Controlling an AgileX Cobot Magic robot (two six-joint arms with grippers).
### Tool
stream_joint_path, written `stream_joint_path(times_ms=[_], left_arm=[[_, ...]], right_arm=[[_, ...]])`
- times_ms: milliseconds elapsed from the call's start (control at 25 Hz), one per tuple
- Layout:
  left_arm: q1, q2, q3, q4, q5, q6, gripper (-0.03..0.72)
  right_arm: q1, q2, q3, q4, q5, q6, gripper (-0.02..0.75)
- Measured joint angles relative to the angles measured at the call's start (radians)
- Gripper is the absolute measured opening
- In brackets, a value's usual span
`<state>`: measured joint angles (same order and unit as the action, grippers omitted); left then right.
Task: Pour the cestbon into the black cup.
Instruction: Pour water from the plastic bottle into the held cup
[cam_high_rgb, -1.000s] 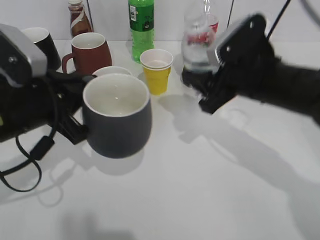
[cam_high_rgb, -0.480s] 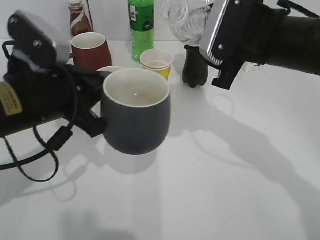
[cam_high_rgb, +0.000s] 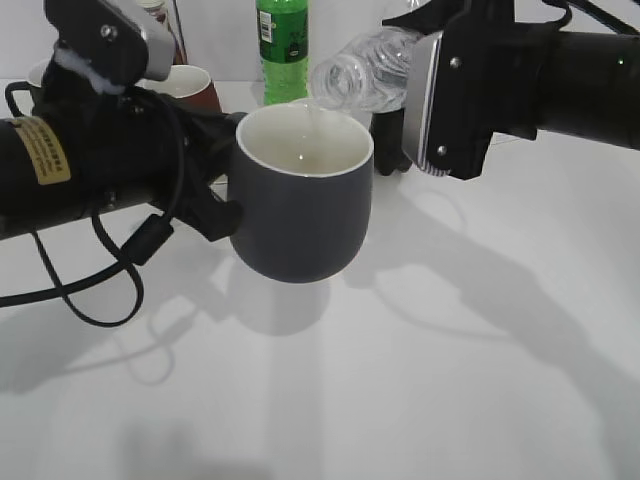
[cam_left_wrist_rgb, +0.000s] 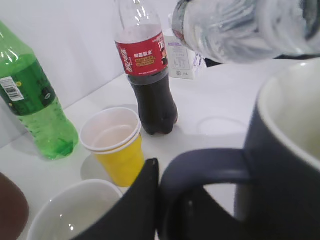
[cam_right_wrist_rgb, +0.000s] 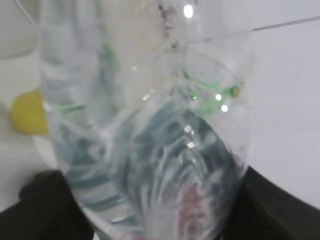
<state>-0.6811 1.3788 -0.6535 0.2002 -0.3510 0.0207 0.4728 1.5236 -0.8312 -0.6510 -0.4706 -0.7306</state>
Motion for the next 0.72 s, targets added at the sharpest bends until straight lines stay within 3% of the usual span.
stream_joint_path(times_ms=[720], left_arm=[[0.000, 0.012, -0.001, -0.015, 0.073, 0.000, 0.041]], right_arm=[[0.000, 0.000, -0.002, 0.100, -0.042, -0.327, 0.458]])
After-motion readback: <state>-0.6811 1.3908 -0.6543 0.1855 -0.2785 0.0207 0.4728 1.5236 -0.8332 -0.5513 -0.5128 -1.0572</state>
